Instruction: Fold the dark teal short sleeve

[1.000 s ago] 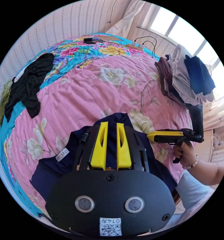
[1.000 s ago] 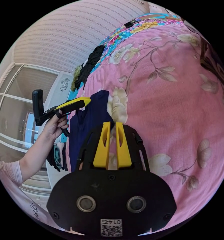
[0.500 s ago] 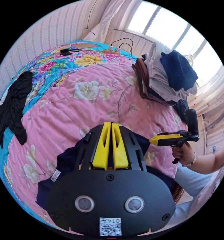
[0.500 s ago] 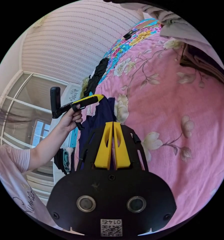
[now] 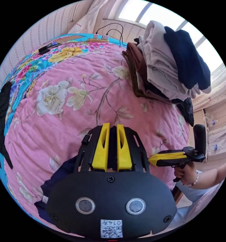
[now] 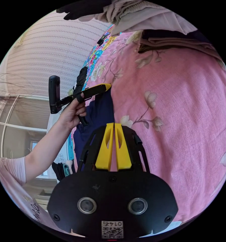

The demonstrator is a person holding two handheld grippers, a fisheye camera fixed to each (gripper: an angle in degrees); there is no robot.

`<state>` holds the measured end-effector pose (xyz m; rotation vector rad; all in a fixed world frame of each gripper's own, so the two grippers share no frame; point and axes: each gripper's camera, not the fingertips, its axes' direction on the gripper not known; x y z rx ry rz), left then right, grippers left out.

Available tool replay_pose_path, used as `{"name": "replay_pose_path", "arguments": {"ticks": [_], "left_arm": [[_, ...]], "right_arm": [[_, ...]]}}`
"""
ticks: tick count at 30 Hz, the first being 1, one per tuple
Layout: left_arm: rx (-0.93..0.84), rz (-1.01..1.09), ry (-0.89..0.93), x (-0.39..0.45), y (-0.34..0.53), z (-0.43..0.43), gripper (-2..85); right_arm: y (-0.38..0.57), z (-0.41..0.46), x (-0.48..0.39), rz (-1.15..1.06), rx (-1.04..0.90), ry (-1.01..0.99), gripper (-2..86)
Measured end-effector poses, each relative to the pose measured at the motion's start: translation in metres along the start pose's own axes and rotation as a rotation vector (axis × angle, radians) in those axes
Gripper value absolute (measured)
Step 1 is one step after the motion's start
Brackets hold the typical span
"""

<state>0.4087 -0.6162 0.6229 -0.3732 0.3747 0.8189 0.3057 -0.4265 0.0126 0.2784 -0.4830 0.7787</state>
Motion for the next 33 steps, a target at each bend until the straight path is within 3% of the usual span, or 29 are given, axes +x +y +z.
{"name": "replay_pose_path", "arguments": {"ticks": [4,8,15,19,25,33], "left_arm": [[0.166,-0.048,0.031,-0.009,0.037,-0.077,6.0],[0.314,-0.231,-0.048,-0.020,0.142,-0.149,5.7],[0.257,-0.836,-0.299,-0.057,0.381,-0.208,5.0],[0.278,-1.020,-0.399,-0.072,0.456,-0.236,4.7],[0.387,-1.100,-0.405,-0.112,0.503,-0.260,5.1],[0.330,-1.128,-0.294,-0.155,0.524,-0.235,6.1]], "right_arm": [[0.005,0.018,-0.008,0.000,-0.003,0.017,0.2],[0.013,0.030,-0.021,-0.038,-0.013,0.067,0.8],[0.038,0.063,-0.074,-0.264,-0.074,0.207,1.6],[0.052,0.125,-0.129,-0.463,-0.188,0.196,1.8],[0.071,0.271,-0.252,-0.771,-0.441,-0.042,2.7],[0.112,0.460,-0.389,-1.076,-0.577,0.114,6.2]]}}
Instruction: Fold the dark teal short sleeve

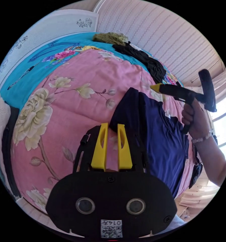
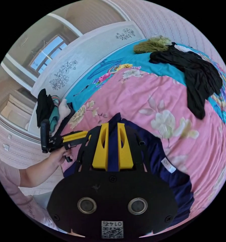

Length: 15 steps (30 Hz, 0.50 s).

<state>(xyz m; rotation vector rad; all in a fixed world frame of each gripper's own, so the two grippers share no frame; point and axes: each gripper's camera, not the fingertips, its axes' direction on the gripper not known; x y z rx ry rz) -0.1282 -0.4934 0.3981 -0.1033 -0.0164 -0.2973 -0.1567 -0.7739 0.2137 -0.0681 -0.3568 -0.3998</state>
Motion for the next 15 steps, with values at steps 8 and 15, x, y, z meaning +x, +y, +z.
{"name": "replay_pose_path", "arguments": {"ticks": [8,15], "left_arm": [[0.134,-0.028,0.069,-0.025,0.029,-0.053,-0.3],[0.102,-0.095,-0.045,-0.044,0.056,-0.062,-0.1]], "right_arm": [[-0.053,0.076,-0.034,-0.121,-0.164,-0.021,0.7],[-0.080,0.118,-0.093,-0.350,-0.222,-0.038,0.2]]}}
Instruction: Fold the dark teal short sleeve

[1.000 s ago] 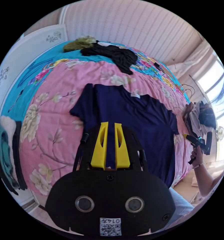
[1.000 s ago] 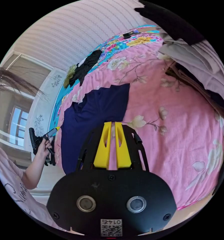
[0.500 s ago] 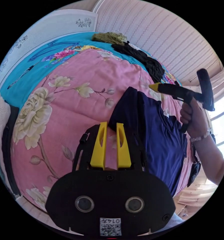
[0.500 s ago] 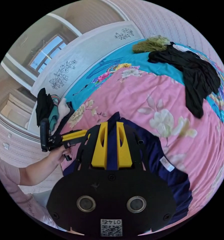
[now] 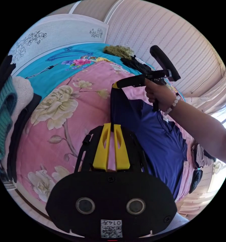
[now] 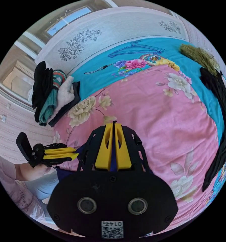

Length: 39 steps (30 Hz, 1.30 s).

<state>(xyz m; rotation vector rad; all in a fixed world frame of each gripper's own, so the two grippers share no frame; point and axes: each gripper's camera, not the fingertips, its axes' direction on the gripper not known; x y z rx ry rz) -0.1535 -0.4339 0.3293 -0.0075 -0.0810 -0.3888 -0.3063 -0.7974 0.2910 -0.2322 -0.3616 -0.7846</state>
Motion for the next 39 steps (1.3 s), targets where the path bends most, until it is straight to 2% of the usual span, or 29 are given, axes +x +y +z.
{"name": "replay_pose_path", "arguments": {"ticks": [2,5,8,11,14,16,19,25,28,33,39], "left_arm": [[-0.072,-0.031,-0.003,-0.009,0.004,0.020,1.0],[-0.061,-0.040,0.031,-0.015,0.008,0.020,2.8],[-0.024,-0.069,0.092,-0.022,0.017,0.008,4.9],[-0.005,-0.058,0.098,-0.023,0.029,-0.009,5.1],[-0.016,-0.035,0.100,-0.017,0.047,-0.022,5.0],[-0.041,-0.012,0.104,-0.008,0.058,-0.025,5.0],[-0.050,0.087,0.114,0.020,0.072,-0.029,4.7],[-0.090,0.436,0.159,0.132,0.074,0.004,4.2],[-0.129,0.574,0.257,0.206,0.069,0.040,4.2],[-0.198,0.822,0.423,0.356,0.072,0.110,4.4],[-0.267,0.987,0.417,0.501,0.085,0.195,6.3]], "right_arm": [[-0.007,0.021,-0.004,0.004,-0.072,0.039,0.4],[-0.005,0.030,-0.003,0.036,-0.078,0.057,1.7],[0.003,0.005,-0.002,0.009,-0.009,0.006,5.7],[0.027,-0.044,0.010,0.037,0.151,0.029,6.8],[0.075,-0.092,0.029,0.127,0.280,0.017,6.9],[0.137,-0.121,0.039,0.216,0.371,-0.008,6.6],[0.235,-0.144,0.043,0.389,0.409,0.033,5.6],[0.449,-0.181,0.021,0.941,0.458,0.187,4.1],[0.526,-0.198,0.012,1.167,0.489,0.227,4.7],[0.588,-0.217,0.019,1.293,0.570,0.213,7.1],[0.625,-0.233,0.031,1.302,0.695,0.093,8.5]]}}
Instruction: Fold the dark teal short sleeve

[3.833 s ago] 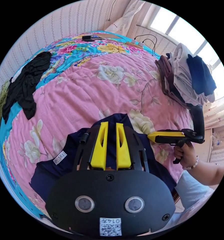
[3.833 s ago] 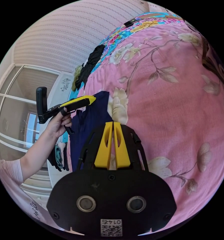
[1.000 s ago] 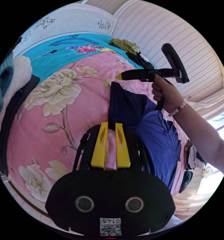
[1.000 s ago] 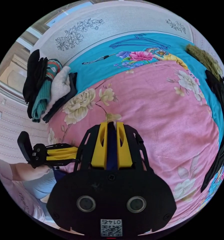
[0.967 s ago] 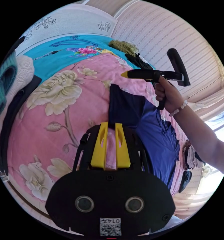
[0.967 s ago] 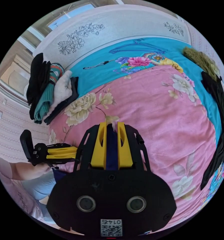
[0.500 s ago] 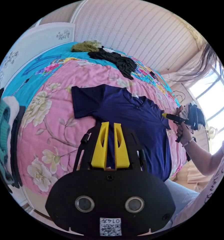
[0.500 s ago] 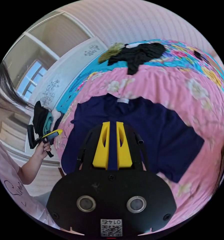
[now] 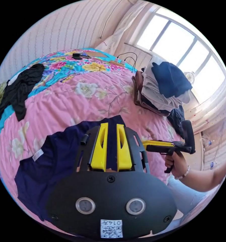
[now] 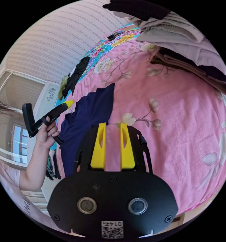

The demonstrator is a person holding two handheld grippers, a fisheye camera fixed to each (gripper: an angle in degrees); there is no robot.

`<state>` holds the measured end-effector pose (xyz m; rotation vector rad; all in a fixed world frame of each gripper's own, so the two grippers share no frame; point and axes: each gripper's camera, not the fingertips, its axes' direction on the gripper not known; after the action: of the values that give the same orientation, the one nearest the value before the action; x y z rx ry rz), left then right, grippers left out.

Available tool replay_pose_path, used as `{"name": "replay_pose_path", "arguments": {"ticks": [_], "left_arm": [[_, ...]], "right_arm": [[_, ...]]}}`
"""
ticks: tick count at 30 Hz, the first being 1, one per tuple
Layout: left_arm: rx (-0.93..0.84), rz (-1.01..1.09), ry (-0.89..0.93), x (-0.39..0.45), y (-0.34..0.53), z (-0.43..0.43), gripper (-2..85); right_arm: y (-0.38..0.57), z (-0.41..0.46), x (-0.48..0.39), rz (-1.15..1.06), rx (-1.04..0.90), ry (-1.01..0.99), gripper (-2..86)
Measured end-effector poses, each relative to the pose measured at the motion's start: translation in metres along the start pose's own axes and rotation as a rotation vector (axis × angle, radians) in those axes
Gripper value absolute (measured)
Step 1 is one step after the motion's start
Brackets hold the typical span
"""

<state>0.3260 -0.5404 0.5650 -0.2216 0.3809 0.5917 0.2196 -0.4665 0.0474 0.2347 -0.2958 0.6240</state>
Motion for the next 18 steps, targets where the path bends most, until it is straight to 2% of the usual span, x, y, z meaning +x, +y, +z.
{"name": "replay_pose_path", "arguments": {"ticks": [8,11,18], "left_arm": [[-0.248,0.060,-0.020,0.010,-0.064,0.132,6.4],[-0.196,0.067,-0.027,0.003,-0.072,0.138,0.2],[-0.124,0.002,0.033,-0.030,-0.083,0.156,-1.0]], "right_arm": [[-0.004,-0.035,0.028,0.004,-0.024,-0.060,3.4],[0.001,-0.054,0.040,0.004,-0.030,-0.082,1.2],[0.023,-0.107,0.057,-0.003,0.004,-0.134,0.7]]}}
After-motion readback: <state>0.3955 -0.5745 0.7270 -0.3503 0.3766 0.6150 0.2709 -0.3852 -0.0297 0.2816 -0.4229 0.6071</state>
